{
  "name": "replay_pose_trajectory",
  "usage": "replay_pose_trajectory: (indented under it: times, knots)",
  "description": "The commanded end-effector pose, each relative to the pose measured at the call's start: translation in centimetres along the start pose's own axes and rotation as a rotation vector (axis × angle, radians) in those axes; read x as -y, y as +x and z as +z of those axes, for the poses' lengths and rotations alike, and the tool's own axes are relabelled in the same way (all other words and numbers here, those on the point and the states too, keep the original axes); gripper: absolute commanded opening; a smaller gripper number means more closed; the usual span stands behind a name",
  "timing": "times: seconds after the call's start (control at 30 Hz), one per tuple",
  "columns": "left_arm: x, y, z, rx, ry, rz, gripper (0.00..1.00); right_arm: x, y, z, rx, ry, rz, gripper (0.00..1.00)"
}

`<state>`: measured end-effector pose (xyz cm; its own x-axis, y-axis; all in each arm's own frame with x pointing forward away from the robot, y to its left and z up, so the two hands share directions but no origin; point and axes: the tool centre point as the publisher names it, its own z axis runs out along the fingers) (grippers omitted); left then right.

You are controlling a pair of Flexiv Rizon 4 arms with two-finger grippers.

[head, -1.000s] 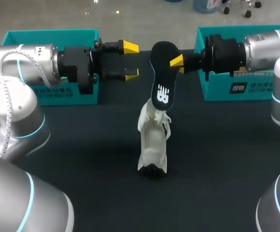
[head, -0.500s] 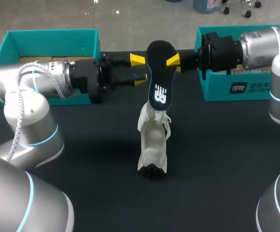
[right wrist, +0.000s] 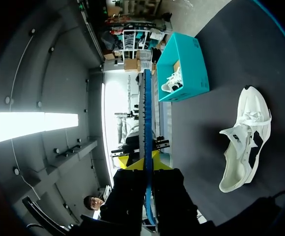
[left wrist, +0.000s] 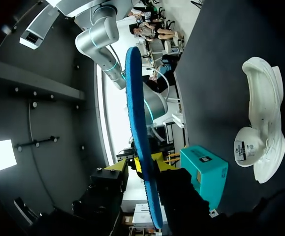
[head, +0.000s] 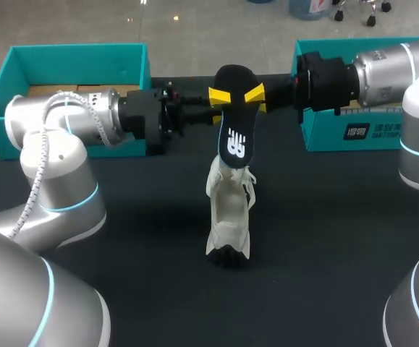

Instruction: Take the shoe out of the shoebox, open the shoe tongue, remove and reinsert the insole, then place the shoe into the shoebox

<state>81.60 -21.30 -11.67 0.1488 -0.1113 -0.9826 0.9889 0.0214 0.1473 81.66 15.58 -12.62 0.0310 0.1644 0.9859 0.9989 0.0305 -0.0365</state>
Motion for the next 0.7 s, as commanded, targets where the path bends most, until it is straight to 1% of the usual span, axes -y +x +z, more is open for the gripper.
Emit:
replay_pose_trajectory:
  times: [0.03,0.33,0.43,0.53,0.67,0.7]
  knots:
    - [-0.3,0.2,0.7,-0.012,-0.007,0.006,0.29,0.1,-0.1,0.2,-0.002,-0.001,0.001,0.0]
    - [-0.2,1.1,1.1,-0.113,-0.058,0.008,0.29,0.3,-0.2,0.2,0.002,-0.003,0.003,0.0]
    - [-0.2,1.1,1.2,-0.12,-0.074,0.01,0.26,0.3,-0.3,0.2,0.003,-0.005,0.004,0.0]
    - [-0.1,1.2,1.3,-0.124,-0.096,0.011,0.25,0.4,-0.3,0.2,0.002,-0.005,0.004,0.0]
    - [-0.1,1.3,1.3,-0.129,-0.103,0.008,0.26,0.3,-0.3,0.2,0.004,-0.002,0.005,0.0]
    - [-0.1,1.4,1.3,-0.13,-0.104,0.008,0.25,0.3,-0.3,0.2,0.004,-0.002,0.005,0.0]
